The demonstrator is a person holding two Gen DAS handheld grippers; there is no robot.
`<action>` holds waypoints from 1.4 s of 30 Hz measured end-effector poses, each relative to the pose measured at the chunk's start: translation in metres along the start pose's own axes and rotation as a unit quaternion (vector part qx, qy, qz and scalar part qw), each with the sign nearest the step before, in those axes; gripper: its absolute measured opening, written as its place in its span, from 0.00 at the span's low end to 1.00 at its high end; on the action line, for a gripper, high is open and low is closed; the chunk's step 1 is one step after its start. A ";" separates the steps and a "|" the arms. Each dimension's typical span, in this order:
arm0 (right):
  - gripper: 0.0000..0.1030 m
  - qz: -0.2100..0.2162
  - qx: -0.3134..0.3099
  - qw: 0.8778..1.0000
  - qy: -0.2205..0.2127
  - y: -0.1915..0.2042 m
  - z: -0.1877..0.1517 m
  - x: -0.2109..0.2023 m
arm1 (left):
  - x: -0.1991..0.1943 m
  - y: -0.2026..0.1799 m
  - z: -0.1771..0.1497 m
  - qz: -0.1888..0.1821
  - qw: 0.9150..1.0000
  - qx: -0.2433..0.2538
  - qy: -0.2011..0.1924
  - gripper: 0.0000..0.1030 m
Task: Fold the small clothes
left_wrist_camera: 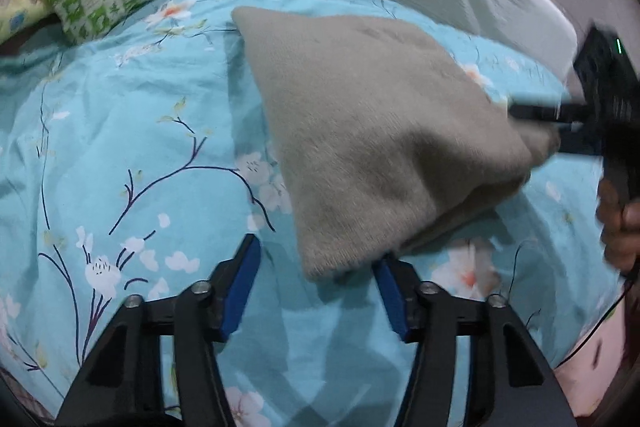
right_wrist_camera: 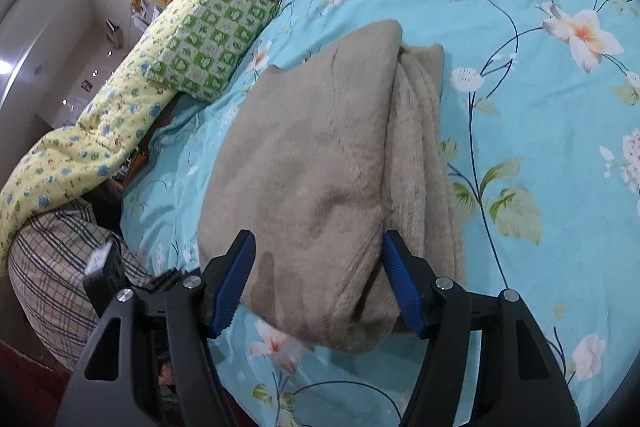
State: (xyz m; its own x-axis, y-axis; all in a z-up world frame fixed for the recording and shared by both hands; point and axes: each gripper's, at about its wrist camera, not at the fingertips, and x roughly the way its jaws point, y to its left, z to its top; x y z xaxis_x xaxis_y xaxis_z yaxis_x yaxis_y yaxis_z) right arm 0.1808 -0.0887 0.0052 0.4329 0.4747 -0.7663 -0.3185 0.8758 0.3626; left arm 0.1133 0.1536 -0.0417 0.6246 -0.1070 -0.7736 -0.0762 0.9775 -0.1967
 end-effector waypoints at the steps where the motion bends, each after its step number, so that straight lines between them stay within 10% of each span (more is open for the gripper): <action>1: 0.41 -0.003 0.000 1.000 0.004 -0.001 -0.001 0.002 | 0.001 0.003 0.002 -0.008 1.000 -0.014 0.001 0.45; 7: 0.10 0.006 -0.002 1.000 0.009 -0.003 -0.006 0.004 | -0.002 0.004 0.005 -0.023 0.999 -0.043 -0.004 0.27; 12: 0.07 -0.005 -0.037 0.999 -0.039 0.012 0.012 -0.021 | 0.006 -0.002 0.005 -0.005 1.000 -0.029 0.011 0.18; 17: 0.06 -0.046 -0.123 0.989 -0.066 0.028 0.029 -0.063 | 0.006 -0.016 0.010 0.001 1.000 -0.003 0.009 0.14; 22: 0.06 -0.092 -0.063 0.994 0.005 -0.043 -0.007 -0.013 | 0.015 -0.013 0.005 -0.008 1.000 -0.008 0.029 0.14; 26: 0.07 -0.067 -0.017 0.997 -0.036 -0.063 -0.018 -0.007 | 0.015 -0.016 0.004 -0.007 0.999 0.008 0.041 0.17; 34: 0.35 -0.090 -0.008 0.995 -0.048 -0.046 -0.016 -0.039 | -0.030 -0.011 0.008 -0.046 0.997 0.030 0.047 0.16; 42: 0.35 -0.045 0.001 0.994 -0.104 -0.015 0.045 -0.042 | -0.014 -0.020 0.103 -0.113 0.993 0.022 -0.022 0.23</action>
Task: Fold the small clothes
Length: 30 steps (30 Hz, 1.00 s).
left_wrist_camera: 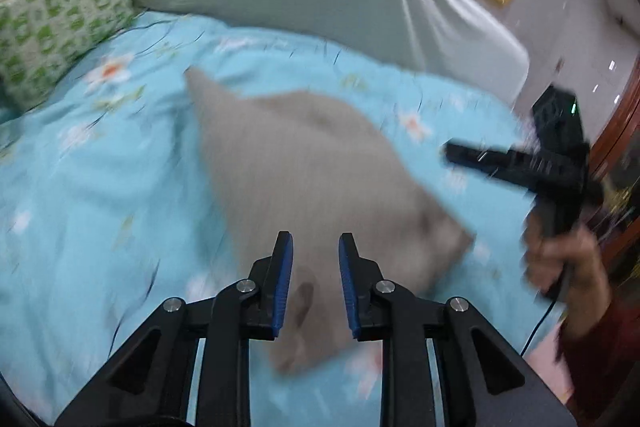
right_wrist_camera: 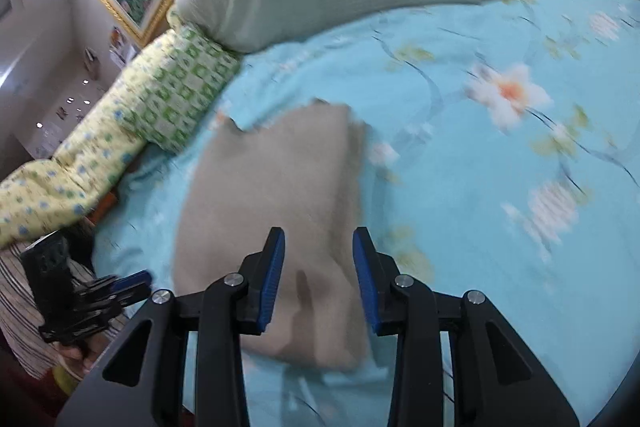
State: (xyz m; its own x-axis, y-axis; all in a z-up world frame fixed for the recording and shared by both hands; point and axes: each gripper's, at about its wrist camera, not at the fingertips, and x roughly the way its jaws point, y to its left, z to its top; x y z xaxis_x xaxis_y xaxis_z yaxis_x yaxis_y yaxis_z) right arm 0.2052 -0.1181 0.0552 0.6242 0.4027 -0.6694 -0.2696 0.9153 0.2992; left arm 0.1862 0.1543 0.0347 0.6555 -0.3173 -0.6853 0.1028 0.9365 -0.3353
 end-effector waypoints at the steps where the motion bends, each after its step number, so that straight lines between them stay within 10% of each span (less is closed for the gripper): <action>1: 0.36 0.008 0.001 1.000 0.002 0.006 0.007 0.010 | 0.011 0.003 0.010 -0.011 1.000 -0.007 0.000 0.23; 9: 0.33 0.011 0.041 0.998 0.050 -0.005 0.037 0.111 | 0.082 0.067 0.045 -0.010 0.993 -0.114 0.021 0.12; 12: 0.00 -0.016 0.075 0.996 0.051 -0.036 0.037 0.131 | 0.097 0.088 0.034 -0.036 0.988 -0.149 0.027 0.04; 15: 0.00 0.036 0.125 0.991 0.042 -0.057 0.027 0.129 | 0.095 0.086 0.025 -0.039 0.989 -0.139 0.016 0.04; 24: 0.04 -0.038 0.048 0.998 0.031 -0.018 0.027 0.099 | 0.059 0.052 0.025 0.019 0.997 -0.071 0.005 0.18; 30: 0.08 -0.015 0.013 1.000 0.002 0.008 0.010 0.041 | 0.018 0.018 -0.012 -0.015 0.999 -0.046 0.000 0.23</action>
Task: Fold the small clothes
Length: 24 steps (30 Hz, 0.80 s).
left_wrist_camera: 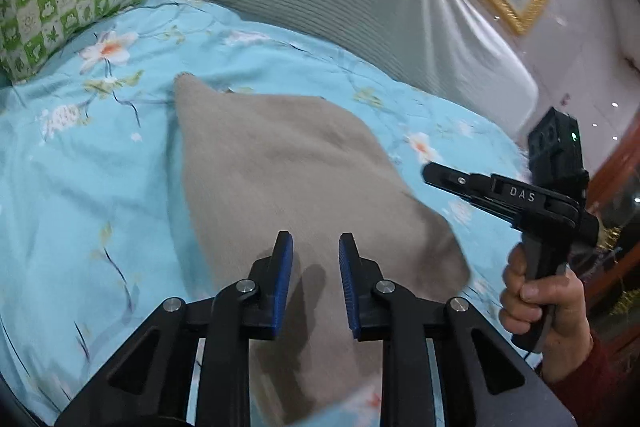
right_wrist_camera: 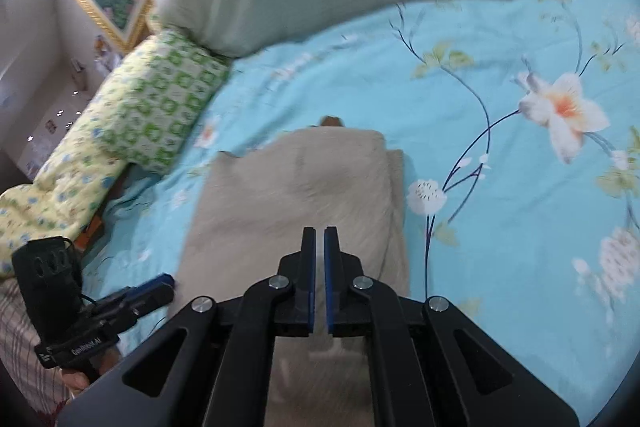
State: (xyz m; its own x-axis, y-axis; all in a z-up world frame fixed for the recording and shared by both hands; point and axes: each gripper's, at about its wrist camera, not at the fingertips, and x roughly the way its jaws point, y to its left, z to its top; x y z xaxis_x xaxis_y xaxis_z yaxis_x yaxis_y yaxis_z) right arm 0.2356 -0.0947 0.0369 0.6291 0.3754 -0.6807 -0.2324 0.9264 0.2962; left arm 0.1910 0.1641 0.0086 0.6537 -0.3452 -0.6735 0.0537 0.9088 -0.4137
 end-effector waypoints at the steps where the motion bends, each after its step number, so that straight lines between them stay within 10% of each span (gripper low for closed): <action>1: 0.16 0.010 -0.008 1.000 0.012 0.005 -0.005 -0.001 | 0.002 -0.002 -0.004 0.001 1.000 0.003 0.005 0.24; 3: 0.36 -0.004 -0.024 0.999 0.031 0.011 -0.015 0.002 | 0.010 0.003 -0.015 0.013 1.000 -0.005 0.018 0.23; 8: 0.45 -0.067 -0.007 0.995 0.070 -0.021 -0.050 0.016 | 0.025 0.024 -0.027 -0.010 0.998 -0.041 0.045 0.09; 10: 0.68 -0.068 0.024 0.995 0.062 -0.039 -0.052 0.016 | 0.023 0.025 -0.026 -0.014 0.998 -0.046 0.045 0.09; 19: 0.67 -0.063 -0.030 0.998 -0.003 -0.004 -0.064 -0.037 | -0.021 0.002 -0.050 0.013 0.999 -0.020 0.031 0.31; 24: 0.67 -0.163 -0.074 0.983 0.035 -0.008 -0.091 -0.024 | -0.009 0.012 -0.072 0.082 0.995 -0.020 0.060 0.34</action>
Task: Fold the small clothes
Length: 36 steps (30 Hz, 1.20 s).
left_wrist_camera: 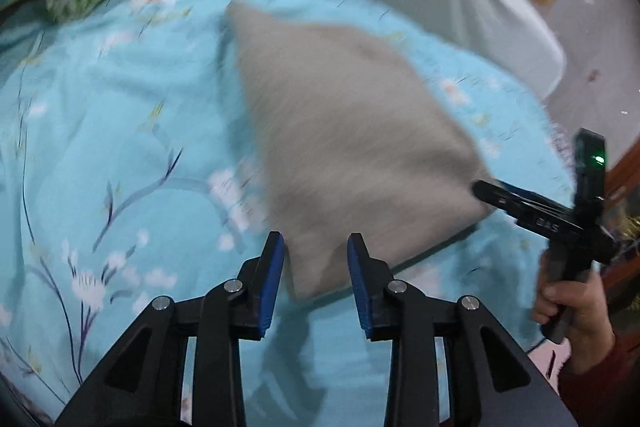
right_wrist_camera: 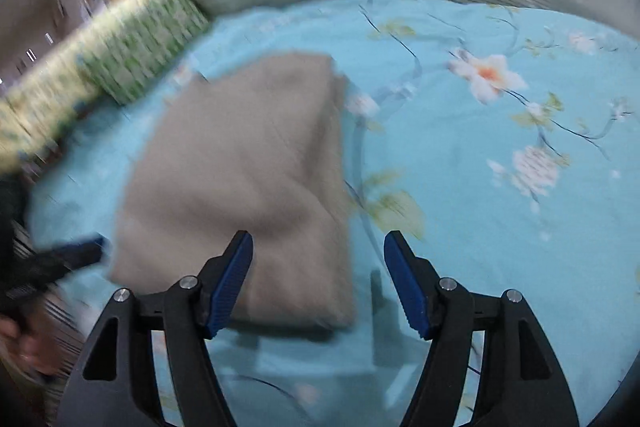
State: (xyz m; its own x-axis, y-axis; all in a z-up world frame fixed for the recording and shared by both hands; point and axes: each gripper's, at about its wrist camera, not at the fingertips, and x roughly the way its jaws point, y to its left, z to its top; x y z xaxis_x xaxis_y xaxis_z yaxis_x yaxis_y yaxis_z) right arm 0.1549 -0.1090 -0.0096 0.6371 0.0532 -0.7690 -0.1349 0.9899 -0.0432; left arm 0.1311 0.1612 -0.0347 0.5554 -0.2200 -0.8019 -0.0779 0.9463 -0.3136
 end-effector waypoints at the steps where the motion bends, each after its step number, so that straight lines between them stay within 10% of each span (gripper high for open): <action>1: 0.67 -0.008 0.002 1.000 0.010 -0.002 -0.005 0.006 | 0.006 0.004 -0.002 -0.002 1.000 -0.009 0.007 0.35; 36: 0.73 0.042 0.033 0.998 -0.020 -0.002 -0.088 -0.066 | -0.048 -0.025 -0.078 0.110 0.992 0.037 -0.041 0.79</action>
State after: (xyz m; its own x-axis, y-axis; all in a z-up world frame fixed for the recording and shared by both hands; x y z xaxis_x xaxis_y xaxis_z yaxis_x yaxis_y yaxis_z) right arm 0.0462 -0.1260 -0.0146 0.6560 0.1404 -0.7416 -0.1402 0.9881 0.0630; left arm 0.0412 0.1298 -0.0280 0.5972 0.0101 -0.8020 -0.1454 0.9847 -0.0959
